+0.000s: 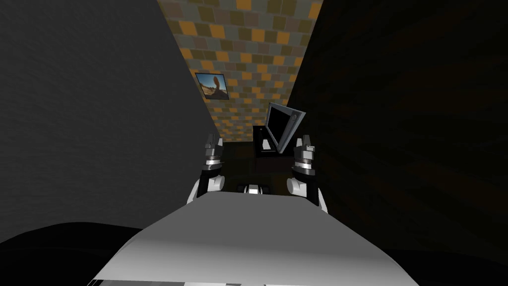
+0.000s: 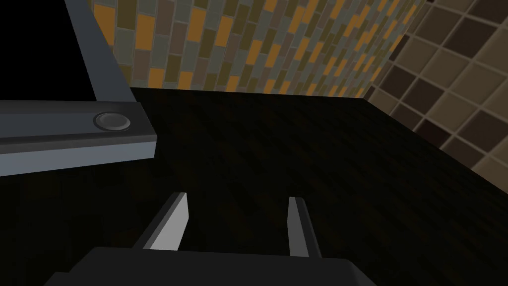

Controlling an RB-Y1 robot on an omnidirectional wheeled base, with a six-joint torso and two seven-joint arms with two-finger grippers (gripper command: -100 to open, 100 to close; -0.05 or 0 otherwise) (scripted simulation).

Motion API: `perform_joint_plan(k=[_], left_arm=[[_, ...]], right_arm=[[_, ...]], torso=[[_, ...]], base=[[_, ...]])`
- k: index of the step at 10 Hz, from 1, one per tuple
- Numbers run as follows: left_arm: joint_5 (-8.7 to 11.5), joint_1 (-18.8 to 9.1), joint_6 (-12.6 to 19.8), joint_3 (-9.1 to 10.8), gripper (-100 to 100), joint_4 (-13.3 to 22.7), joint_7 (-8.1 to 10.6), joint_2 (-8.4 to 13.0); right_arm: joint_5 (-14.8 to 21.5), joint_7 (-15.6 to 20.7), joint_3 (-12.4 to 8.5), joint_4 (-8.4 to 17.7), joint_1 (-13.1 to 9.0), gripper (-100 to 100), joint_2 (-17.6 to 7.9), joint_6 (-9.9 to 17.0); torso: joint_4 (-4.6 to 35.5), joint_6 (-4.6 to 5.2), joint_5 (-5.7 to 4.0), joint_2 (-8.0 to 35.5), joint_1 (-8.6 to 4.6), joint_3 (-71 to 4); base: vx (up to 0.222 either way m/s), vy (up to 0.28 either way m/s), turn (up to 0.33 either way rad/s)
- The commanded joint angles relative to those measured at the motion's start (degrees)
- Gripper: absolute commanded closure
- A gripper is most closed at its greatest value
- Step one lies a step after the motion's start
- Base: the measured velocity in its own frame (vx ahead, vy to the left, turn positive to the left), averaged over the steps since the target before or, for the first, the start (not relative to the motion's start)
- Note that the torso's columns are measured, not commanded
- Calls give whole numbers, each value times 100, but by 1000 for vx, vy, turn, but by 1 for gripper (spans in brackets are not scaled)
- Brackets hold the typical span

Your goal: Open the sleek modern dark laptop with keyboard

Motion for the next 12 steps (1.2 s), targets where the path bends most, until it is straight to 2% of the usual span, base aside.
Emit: perform_joint_plan(k=[1, 2, 4, 8, 12], left_arm=[[0, 0, 0, 0, 0, 0, 0, 0], [0, 0, 0, 0, 0, 0, 0, 0], [0, 1, 1, 0, 0, 3, 0, 0], [0, 1, 1, 0, 0, 3, 0, 0], [0, 2, 1, -1, 0, 3, 0, 0]], right_arm=[[0, 0, 0, 0, 0, 0, 0, 0], [51, 49, 1, 32, -18, -100, -160, 9], [169, 162, 3, 104, -59, -100, -394, 28], [568, 546, 10, 332, -193, -100, -769, 92], [1124, 1082, 19, 624, -376, -100, -981, 175]], torso=[[423, 0, 0, 423, 0, -846], [846, 0, 0, 846, 0, -1692], [1090, 0, 1, 1088, 4, -2201], [1113, 0, 1, 1111, 3, -2231], [1111, 0, 1, 1104, 3, -2236]], base=[[0, 0, 0], [12, 7, -11], [21, 21, -17], [33, 39, -29], [66, 64, -41]])
